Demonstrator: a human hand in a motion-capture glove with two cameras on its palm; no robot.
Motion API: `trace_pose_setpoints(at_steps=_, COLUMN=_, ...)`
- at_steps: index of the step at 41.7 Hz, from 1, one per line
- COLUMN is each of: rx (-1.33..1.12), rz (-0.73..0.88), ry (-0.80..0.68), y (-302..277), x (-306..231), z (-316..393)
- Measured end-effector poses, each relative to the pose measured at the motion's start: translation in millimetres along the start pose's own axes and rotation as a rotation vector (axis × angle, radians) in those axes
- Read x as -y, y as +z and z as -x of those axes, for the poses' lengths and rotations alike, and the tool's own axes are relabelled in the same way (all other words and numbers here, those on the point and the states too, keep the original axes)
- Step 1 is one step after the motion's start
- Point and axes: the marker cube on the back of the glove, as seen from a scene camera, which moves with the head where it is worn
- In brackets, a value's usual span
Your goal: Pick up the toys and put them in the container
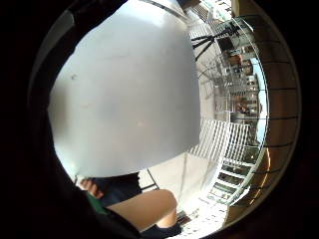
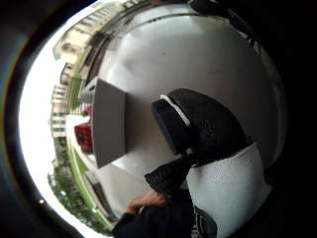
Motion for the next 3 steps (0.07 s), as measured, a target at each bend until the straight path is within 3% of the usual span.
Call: trace_pose_setpoints(at_steps=3, rx=0.008, rz=0.003, ry=0.003, y=1.9, x=-3.0, z=0.7)
